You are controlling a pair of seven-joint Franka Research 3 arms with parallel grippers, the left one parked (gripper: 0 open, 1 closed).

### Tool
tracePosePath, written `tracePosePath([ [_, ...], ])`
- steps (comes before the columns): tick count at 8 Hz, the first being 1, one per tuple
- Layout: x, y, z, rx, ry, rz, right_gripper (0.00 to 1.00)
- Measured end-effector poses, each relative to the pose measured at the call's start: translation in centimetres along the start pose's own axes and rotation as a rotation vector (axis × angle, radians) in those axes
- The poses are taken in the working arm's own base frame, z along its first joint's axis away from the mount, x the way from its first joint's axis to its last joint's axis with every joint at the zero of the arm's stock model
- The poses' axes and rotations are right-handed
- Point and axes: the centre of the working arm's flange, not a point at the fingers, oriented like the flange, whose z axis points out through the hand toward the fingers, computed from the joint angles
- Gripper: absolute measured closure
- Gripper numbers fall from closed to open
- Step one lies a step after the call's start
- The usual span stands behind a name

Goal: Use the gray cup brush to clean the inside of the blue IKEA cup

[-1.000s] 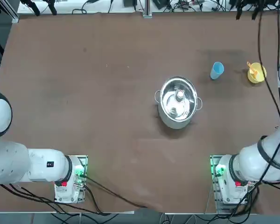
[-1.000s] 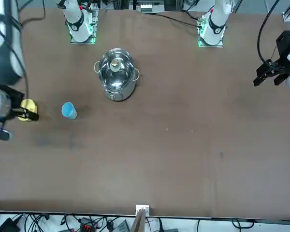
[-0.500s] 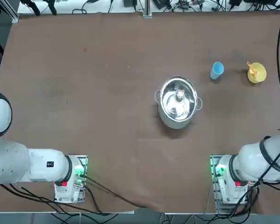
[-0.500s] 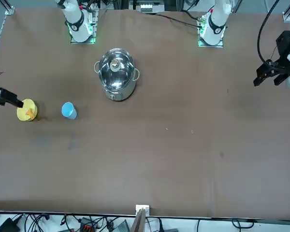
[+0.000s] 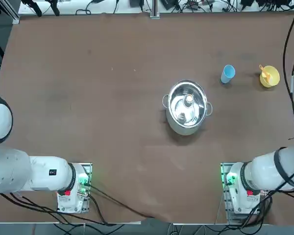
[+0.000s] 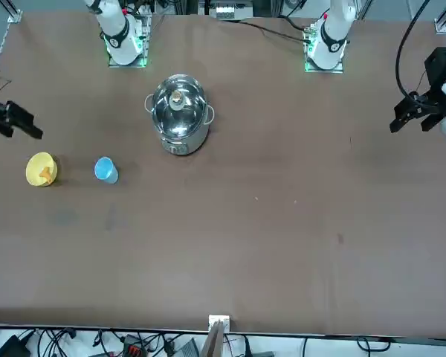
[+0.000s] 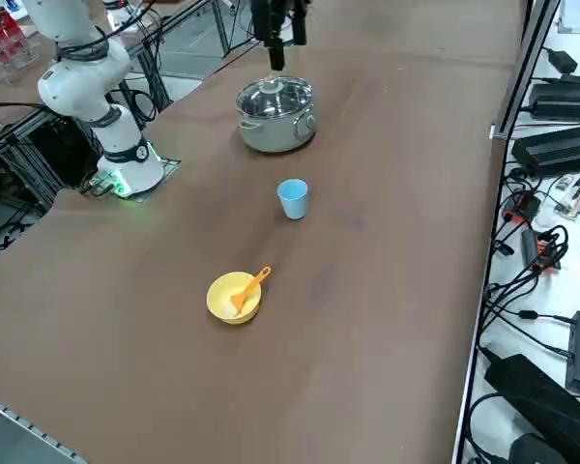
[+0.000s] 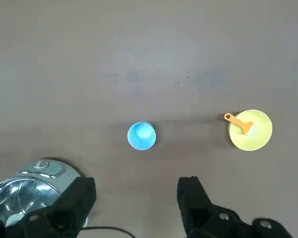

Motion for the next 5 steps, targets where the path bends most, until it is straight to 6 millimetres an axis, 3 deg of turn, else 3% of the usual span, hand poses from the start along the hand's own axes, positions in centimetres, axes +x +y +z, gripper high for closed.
tracePosePath([
  [2, -2.5, 0.2, -0.1, 0.006, 0.008, -0.016, 0.00],
  [5, -4.1, -1.7, -0.8, -0.017, 0.020, -0.071, 0.00],
])
